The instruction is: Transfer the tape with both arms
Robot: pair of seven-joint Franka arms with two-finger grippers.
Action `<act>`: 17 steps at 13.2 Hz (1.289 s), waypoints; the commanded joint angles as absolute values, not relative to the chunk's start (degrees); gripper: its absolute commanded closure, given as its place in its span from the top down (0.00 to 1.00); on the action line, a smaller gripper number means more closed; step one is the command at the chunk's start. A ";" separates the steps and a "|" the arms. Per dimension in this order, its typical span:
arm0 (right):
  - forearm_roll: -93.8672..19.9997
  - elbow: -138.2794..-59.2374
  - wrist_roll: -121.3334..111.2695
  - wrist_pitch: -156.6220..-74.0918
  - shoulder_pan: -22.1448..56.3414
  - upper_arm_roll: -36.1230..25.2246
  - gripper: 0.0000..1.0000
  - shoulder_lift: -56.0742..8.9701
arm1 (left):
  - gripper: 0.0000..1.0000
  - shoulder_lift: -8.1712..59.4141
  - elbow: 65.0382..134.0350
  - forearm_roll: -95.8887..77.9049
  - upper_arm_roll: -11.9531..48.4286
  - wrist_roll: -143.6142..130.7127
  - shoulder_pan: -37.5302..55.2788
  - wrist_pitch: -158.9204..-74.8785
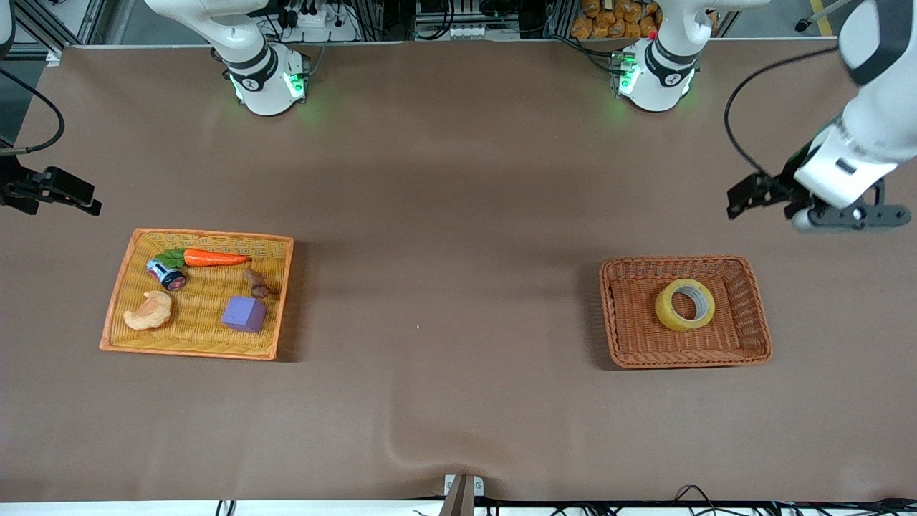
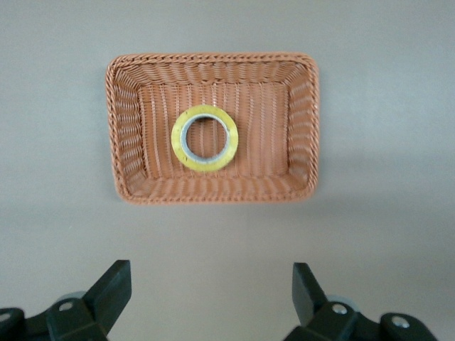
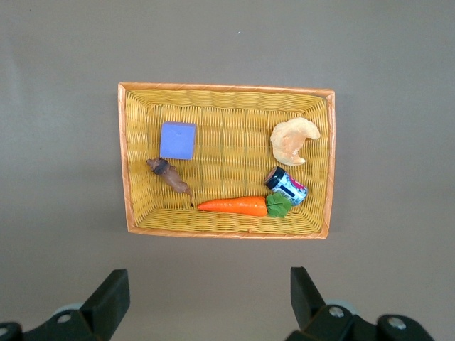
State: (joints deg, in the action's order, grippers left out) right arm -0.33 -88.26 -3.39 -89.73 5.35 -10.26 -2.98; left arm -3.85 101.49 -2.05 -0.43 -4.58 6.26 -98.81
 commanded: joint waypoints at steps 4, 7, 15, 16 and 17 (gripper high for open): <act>0.26 -87.71 -3.69 -89.47 4.75 -9.67 1.00 -3.08 | 1.00 -2.73 91.24 0.35 1.49 -3.17 5.98 -87.99; 0.26 -87.71 -3.69 -89.38 4.75 -9.67 1.00 -3.08 | 1.00 -2.11 91.23 1.93 2.02 4.73 6.07 -87.63; 0.18 -87.71 -3.69 -89.30 4.66 -9.67 1.00 -3.08 | 1.00 -2.11 91.14 1.05 2.90 -1.40 4.04 -87.01; 0.09 -87.71 -3.78 -89.30 4.57 -9.67 1.00 -3.08 | 1.00 -2.20 91.14 0.97 2.90 -1.41 3.96 -87.01; 0.17 -87.63 -3.78 -89.38 4.57 -9.67 1.00 -3.08 | 1.00 -2.37 91.14 0.71 2.90 -1.41 3.87 -87.01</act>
